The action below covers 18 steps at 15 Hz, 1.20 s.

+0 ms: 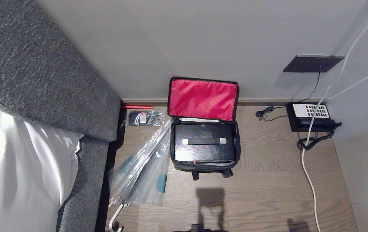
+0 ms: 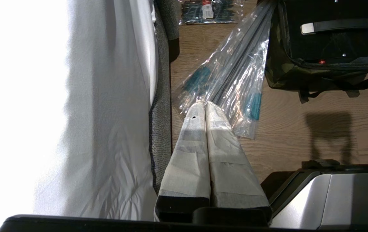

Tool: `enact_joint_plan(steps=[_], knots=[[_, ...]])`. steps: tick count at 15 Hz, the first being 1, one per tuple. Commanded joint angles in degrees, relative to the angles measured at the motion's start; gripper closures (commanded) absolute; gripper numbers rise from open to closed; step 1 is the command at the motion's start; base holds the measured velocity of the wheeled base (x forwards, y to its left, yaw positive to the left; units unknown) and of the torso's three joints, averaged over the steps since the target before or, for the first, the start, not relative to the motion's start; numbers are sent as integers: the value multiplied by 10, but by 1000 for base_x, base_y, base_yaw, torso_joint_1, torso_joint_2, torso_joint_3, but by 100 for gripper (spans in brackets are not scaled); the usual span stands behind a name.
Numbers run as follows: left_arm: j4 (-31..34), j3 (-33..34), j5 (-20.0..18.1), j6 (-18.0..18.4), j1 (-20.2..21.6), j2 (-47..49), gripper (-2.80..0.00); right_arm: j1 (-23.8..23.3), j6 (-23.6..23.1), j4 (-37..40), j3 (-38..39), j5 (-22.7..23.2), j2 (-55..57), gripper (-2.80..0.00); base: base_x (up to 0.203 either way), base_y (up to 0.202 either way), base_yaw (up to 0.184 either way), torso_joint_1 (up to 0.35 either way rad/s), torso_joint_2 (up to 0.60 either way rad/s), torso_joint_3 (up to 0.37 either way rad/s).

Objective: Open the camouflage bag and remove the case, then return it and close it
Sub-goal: Grip the handle

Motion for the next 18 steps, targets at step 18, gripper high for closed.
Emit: enact_joint_plan(steps=[18], knots=[[-14, 4, 0, 1, 0, 0, 0, 1, -7, -83, 55, -62, -40, 0, 0, 0, 0, 0, 0, 0]])
